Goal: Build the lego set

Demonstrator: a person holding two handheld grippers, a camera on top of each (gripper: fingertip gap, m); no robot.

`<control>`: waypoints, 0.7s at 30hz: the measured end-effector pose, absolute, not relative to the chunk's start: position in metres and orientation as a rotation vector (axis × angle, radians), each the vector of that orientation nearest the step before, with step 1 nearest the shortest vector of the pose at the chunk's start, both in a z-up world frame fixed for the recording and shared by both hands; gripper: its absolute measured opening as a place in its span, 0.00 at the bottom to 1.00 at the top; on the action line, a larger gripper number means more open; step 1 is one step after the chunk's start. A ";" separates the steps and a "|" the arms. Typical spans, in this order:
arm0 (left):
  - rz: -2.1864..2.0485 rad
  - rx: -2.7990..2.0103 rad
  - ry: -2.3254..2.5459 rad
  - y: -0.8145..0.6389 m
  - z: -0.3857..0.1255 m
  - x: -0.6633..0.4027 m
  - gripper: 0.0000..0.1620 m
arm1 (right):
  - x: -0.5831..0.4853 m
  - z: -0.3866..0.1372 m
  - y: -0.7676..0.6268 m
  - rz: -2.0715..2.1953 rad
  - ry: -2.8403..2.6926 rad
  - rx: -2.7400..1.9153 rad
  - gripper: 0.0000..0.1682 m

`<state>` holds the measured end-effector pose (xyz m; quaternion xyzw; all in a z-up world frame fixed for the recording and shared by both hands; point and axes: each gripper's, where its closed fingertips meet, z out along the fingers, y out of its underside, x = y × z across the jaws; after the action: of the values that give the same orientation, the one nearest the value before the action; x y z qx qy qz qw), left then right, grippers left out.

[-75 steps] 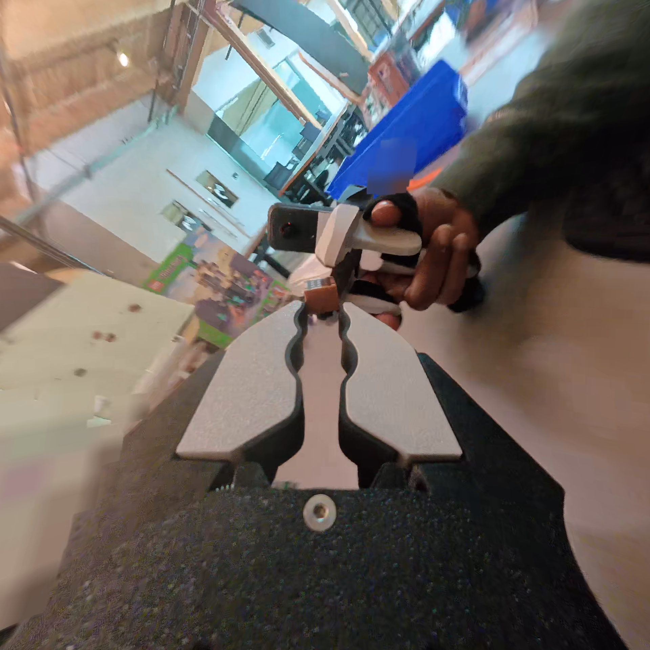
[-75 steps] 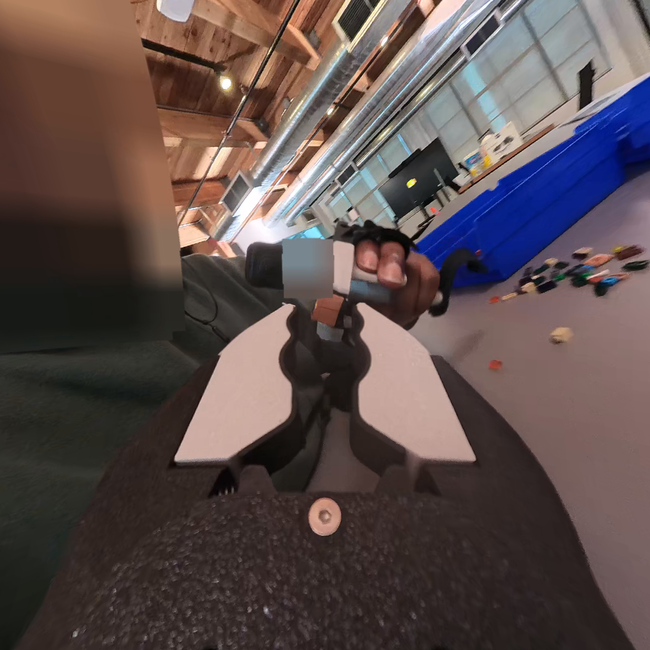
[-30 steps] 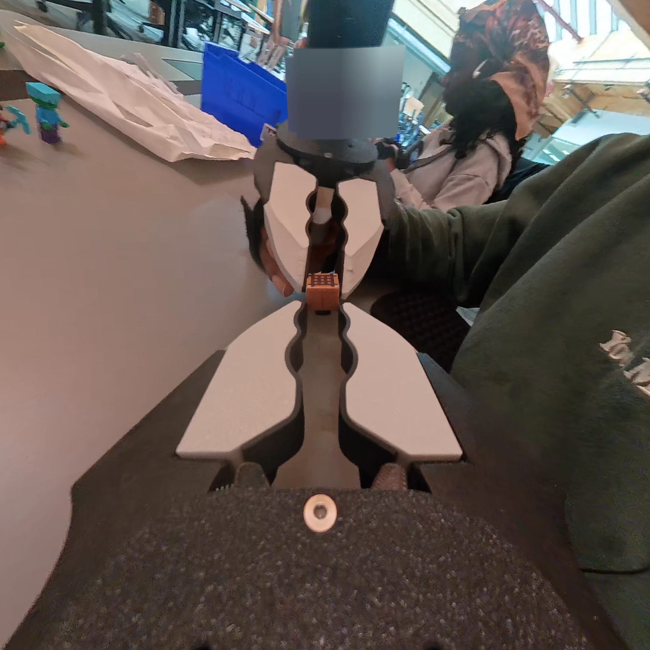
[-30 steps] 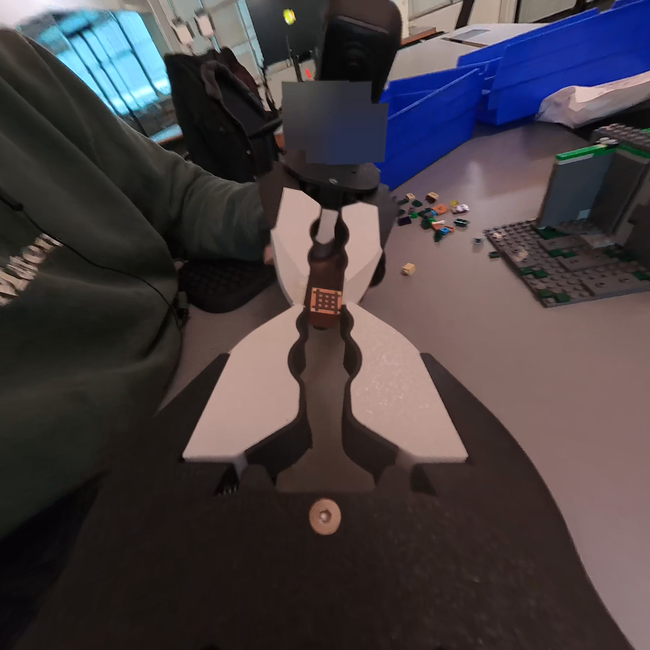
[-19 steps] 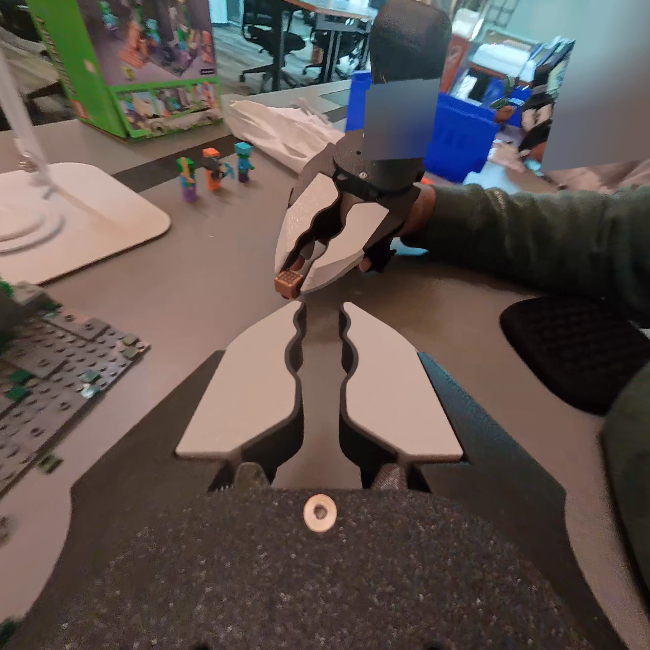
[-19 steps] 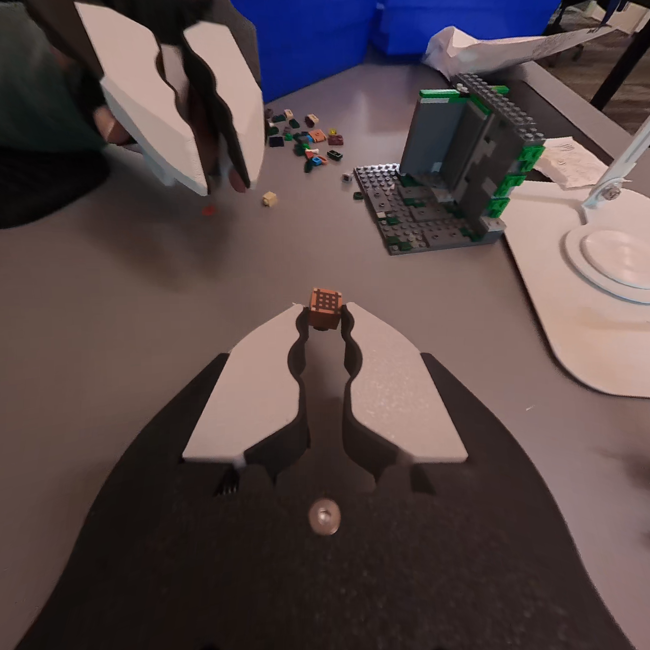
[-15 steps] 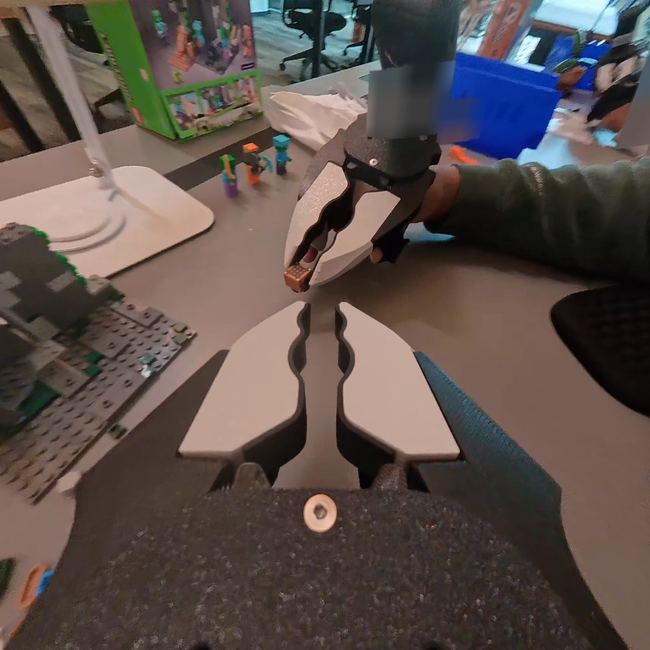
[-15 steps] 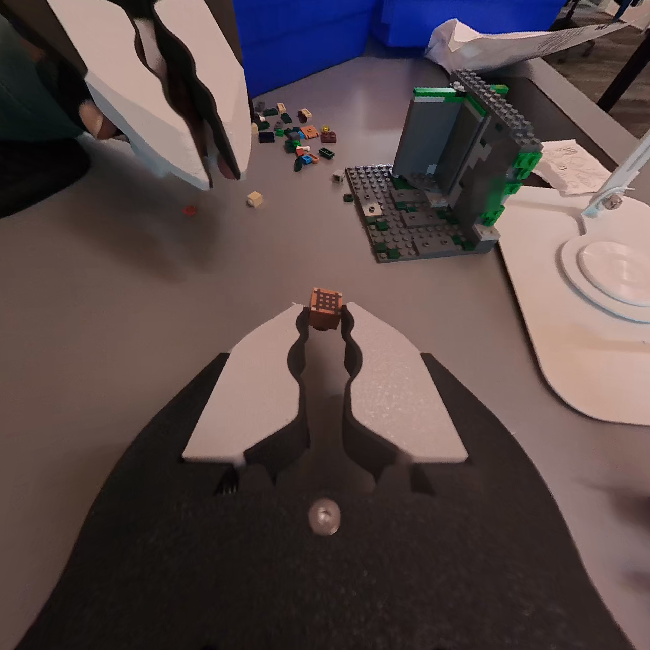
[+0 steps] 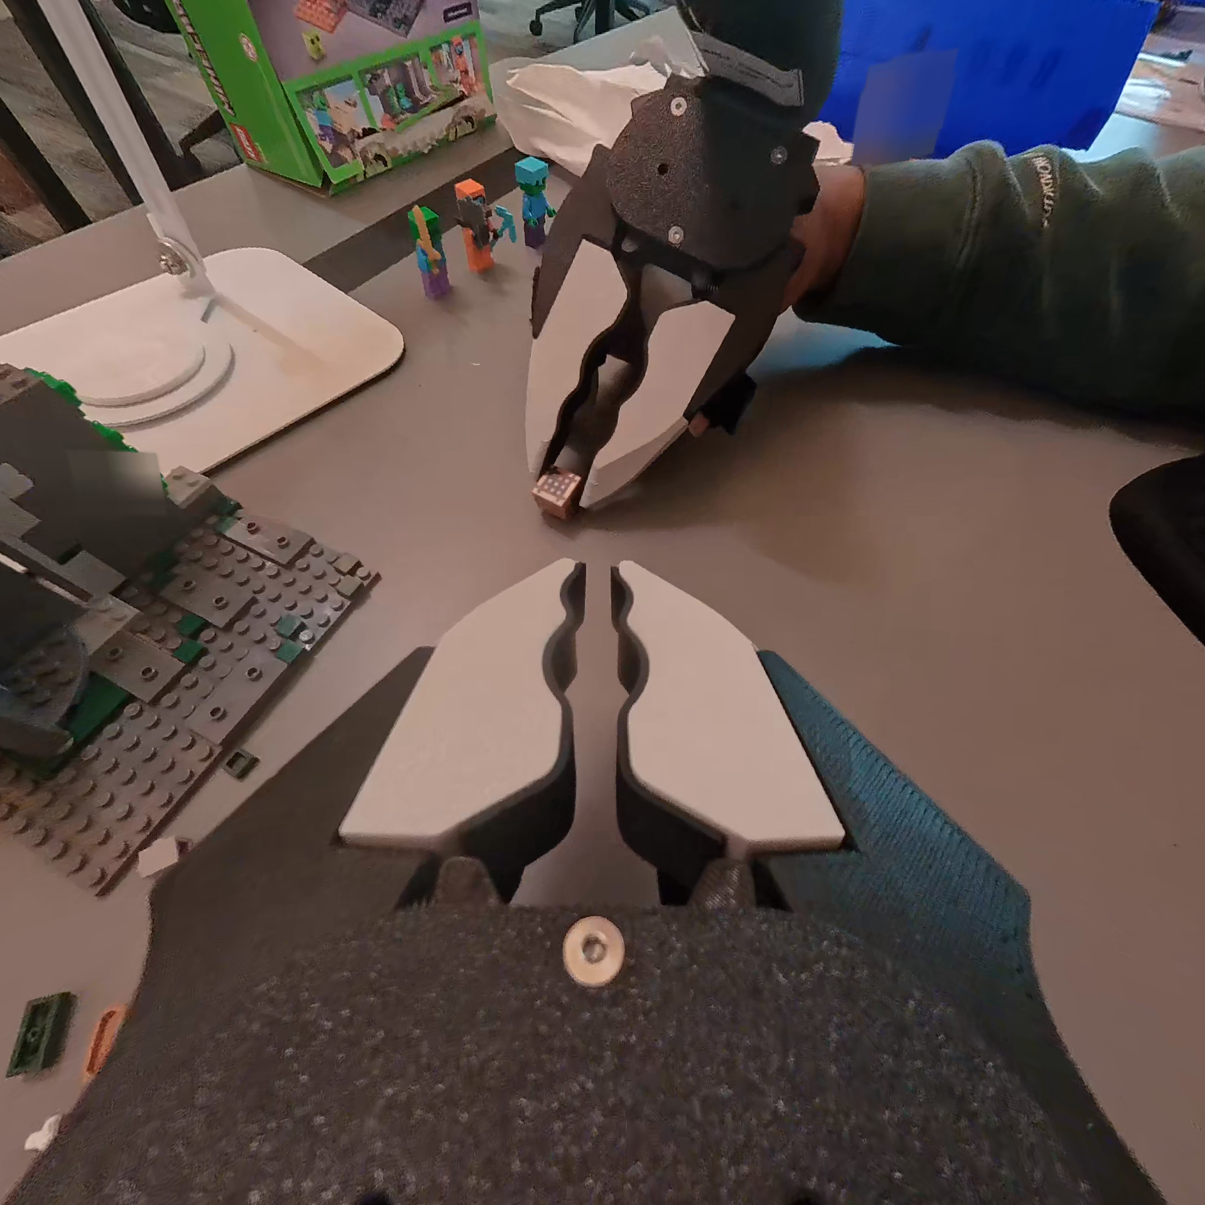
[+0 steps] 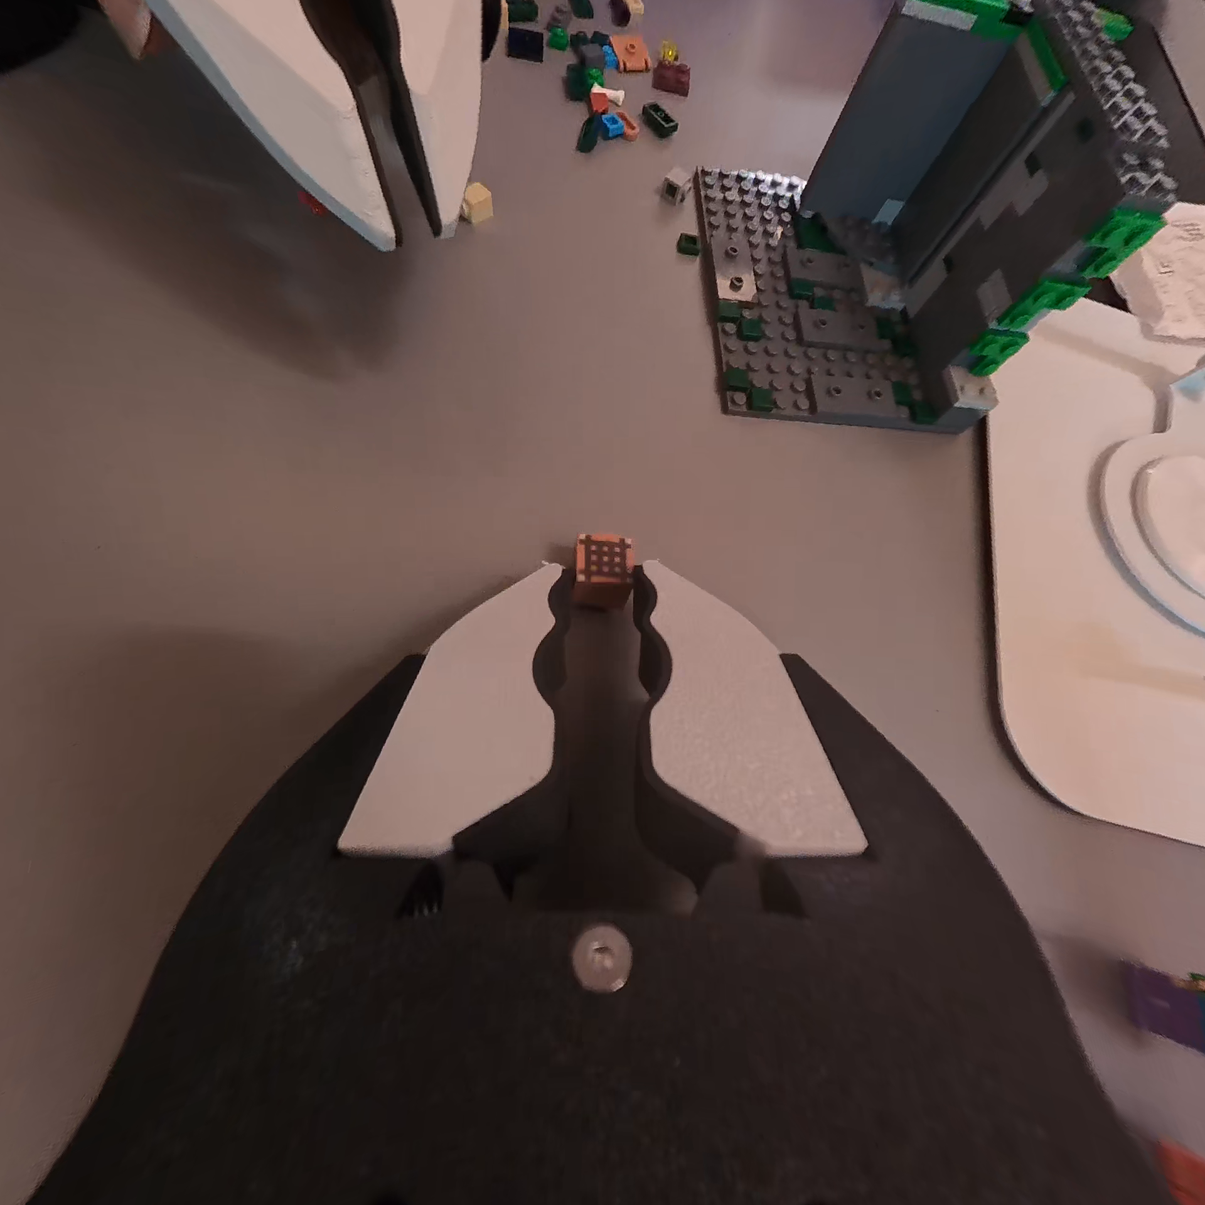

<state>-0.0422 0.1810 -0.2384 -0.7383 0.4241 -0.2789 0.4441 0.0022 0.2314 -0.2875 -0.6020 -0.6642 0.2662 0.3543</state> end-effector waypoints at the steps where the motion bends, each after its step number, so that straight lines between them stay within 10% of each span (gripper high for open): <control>1: -0.687 -1.831 1.052 0.182 -0.239 -0.043 0.04 | 0.004 -0.289 0.232 0.676 -1.723 -1.556 0.10; 21: -0.503 -1.811 1.281 0.155 -0.227 -0.098 0.06 | 0.022 -0.208 0.187 0.927 -1.161 -1.562 0.14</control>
<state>-0.0976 0.1553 -0.2274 -0.7225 0.5111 -0.2006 0.4200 0.0224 0.1870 -0.2084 -0.6384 -0.4746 0.3788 0.4730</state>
